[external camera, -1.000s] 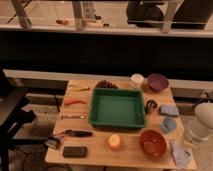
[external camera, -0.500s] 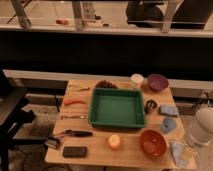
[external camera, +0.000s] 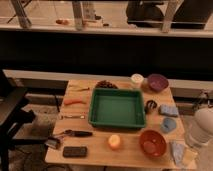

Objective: Place towel in plastic cup

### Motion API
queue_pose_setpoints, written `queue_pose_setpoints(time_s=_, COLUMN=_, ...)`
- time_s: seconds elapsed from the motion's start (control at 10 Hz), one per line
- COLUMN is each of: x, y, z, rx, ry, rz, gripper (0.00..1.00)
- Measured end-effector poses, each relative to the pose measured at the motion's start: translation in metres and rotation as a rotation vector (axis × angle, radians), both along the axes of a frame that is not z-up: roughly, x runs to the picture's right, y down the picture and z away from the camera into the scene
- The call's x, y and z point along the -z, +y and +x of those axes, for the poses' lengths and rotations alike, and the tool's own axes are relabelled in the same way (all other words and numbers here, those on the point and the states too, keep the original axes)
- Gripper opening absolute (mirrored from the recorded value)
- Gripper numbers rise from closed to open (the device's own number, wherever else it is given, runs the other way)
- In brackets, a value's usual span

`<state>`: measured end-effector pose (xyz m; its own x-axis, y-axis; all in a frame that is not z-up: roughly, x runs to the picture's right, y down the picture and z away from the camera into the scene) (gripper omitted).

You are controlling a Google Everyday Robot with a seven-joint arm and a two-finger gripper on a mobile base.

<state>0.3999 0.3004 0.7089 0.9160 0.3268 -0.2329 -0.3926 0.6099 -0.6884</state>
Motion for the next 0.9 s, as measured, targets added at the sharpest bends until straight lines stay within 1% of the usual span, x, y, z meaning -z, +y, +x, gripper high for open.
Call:
queue_pose_setpoints(time_s=0.2, x=-0.004, y=0.003, z=0.002, rx=-0.005, ry=-0.008, rz=-0.001, gripper=0.80)
queue_pose_setpoints(time_s=0.4, x=-0.007, y=0.006, z=0.006, rx=-0.010, ry=-0.023, rz=0.017, gripper=0.80)
queue_pose_setpoints(time_s=0.6, x=-0.013, y=0.012, z=0.009, rx=0.006, ry=-0.034, rz=0.048, gripper=0.80)
queue_pose_setpoints(time_s=0.9, x=-0.021, y=0.023, z=0.010, rx=0.028, ry=-0.054, rz=0.051, gripper=0.80)
